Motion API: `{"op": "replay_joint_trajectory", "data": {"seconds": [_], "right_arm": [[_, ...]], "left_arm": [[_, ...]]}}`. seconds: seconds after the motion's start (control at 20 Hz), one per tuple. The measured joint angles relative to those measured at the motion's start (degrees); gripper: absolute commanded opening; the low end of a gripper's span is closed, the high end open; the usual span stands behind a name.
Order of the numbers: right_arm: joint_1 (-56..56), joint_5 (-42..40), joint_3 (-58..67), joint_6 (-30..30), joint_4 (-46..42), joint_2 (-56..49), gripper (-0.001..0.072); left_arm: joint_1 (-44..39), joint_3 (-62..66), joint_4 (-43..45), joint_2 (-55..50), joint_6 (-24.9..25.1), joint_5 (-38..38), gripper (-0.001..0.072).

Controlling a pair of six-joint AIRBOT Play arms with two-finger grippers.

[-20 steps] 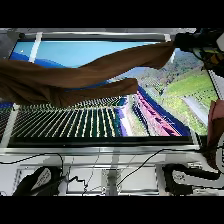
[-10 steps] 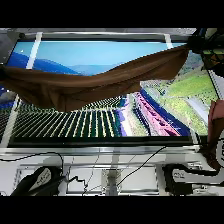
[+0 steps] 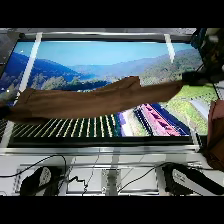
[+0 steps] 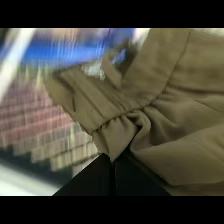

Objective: Fold the clothes and pants, and hang the long-sleeved shirts on hangers.

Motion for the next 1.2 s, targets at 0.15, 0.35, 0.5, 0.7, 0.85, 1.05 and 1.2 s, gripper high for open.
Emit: {"op": "replay_joint_trajectory", "data": {"seconds": [0.15,0.35,0.5,0.7,0.85,1.05,1.2], "right_arm": [[0.0,0.7,-14.3,1.0,0.2,7.4,0.0015],[0.0,4.3,-25.7,2.6,1.9,13.1,0.0651],[0.0,5.7,-28.5,3.1,1.6,14.4,0.0673],[-0.7,-2.8,-29.6,5.1,-5.5,14.2,0.0452],[-4.3,-8.3,-28.2,6.1,-8.1,9.8,0.0452],[-11.7,-6.7,-23.3,-0.2,0.8,-0.2,0.0452],[-15.6,-4.7,-20.8,-9.3,13.7,-7.1,0.0461]], "left_arm": [[2.1,-4.9,1.2,3.3,0.0,-4.8,0.0029],[3.0,-7.3,1.8,4.7,0.5,-9.0,0.0695],[3.2,-7.6,2.0,5.0,0.6,-10.2,0.0692],[3.3,-6.6,2.0,5.2,-0.1,-10.1,0.0691],[3.3,-5.7,2.0,5.2,-1.6,-8.1,0.069],[3.3,-5.3,2.0,5.2,-2.8,-6.3,0.069],[3.3,-5.2,2.0,5.2,-3.0,-5.2,0.069]]}}
